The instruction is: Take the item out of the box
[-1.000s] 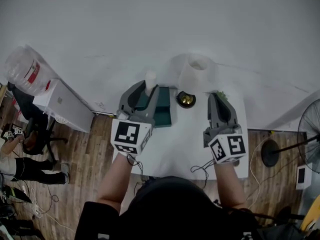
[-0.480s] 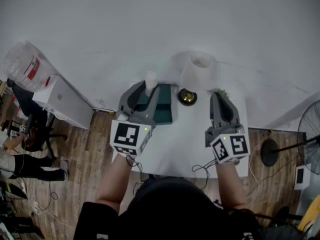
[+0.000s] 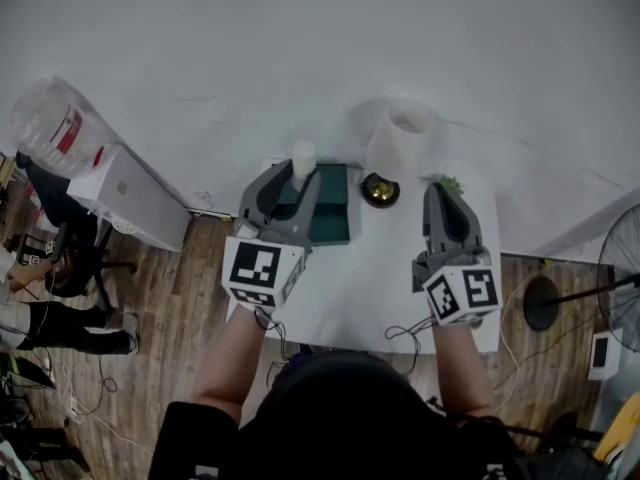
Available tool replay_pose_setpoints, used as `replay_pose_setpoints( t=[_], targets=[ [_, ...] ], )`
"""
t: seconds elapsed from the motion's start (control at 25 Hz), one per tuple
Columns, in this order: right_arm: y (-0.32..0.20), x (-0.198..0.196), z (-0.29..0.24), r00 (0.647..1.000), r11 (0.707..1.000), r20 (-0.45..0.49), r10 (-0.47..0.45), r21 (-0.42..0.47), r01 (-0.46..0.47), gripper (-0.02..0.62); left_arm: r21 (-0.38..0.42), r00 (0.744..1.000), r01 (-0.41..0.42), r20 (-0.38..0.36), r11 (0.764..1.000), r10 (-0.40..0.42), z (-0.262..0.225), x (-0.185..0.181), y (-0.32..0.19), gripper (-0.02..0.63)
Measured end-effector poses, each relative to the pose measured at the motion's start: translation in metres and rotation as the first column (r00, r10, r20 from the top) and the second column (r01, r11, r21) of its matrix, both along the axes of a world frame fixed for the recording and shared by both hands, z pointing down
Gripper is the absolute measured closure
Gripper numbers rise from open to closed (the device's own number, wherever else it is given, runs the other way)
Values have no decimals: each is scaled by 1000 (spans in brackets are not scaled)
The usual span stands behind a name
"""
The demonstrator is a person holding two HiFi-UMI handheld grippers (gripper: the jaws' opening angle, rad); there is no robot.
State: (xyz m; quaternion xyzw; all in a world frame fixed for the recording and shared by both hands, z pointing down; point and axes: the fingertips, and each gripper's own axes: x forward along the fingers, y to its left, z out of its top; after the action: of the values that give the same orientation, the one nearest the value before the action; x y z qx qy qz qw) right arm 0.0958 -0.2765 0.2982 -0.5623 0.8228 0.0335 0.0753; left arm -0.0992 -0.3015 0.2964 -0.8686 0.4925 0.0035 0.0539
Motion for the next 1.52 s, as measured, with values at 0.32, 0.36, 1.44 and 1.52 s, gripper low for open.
replay_pose_setpoints(
  t=[0.32,0.36,1.44,1.52],
  targets=[
    [-2,0,1,1000,1000,3,3,-2,-3,591,6,1000,-2,-3,1000,2,0,0,-2,480],
    [-2,0,1,1000,1000,3,3,-2,-3,591,7,1000,-1,-3,1000,1,1,-1,-3,480],
    [-5,-16,7,999,999,4,49,-12,-49,592,-42,999,-37,-1,998,37,18,-17,-10,480],
    [-6,-20,9,999,998,5,53,-16,-53,592,-47,999,-43,0,998,43,21,-20,-11,480]
  ],
)
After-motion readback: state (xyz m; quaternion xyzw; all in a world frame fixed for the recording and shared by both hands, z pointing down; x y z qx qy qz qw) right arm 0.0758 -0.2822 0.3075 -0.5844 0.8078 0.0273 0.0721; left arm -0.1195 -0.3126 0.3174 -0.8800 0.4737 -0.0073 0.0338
